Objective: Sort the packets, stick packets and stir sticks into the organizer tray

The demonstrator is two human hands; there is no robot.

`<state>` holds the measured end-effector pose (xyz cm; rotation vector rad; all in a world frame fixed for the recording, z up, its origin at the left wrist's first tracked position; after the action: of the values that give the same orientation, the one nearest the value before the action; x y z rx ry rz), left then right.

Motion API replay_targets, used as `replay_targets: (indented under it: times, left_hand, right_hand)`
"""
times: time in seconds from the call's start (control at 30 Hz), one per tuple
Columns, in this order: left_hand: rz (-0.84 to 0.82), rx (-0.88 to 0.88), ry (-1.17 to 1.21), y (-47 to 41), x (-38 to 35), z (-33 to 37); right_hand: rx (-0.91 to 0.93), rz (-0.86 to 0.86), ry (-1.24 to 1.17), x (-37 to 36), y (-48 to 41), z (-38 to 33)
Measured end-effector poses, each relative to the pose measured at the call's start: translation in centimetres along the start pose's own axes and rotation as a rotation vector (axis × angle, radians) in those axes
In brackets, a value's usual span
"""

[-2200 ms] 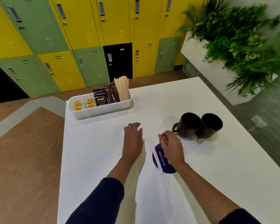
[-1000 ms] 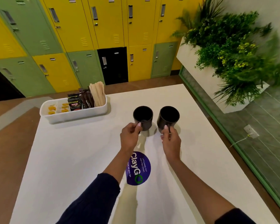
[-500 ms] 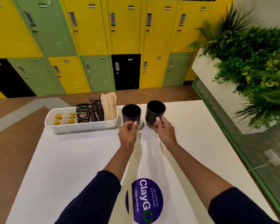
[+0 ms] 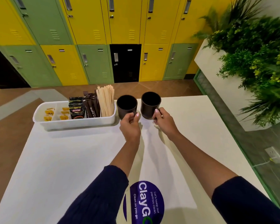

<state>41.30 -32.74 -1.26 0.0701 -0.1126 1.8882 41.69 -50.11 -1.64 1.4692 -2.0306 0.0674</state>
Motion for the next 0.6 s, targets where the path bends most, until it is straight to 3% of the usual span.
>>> replay_targets:
  times: [0.6]
  left_hand:
    - [-0.070,-0.058,-0.055,-0.55,-0.62,0.78]
  right_hand:
    - [0.018,-0.082,-0.035,0.32,-0.45,-0.46]
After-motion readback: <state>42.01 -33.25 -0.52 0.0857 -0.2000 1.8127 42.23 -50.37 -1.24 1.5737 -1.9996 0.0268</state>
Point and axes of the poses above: each hand's wrist, its own y-axis away from the middle knuckle, its own x-axis out of the back of the hand, z = x × y, the point moved 8 cm from there along -y, towards the middle knuckle, and after that the axes turned 13 degrees about -x, right-handed, at the moved point
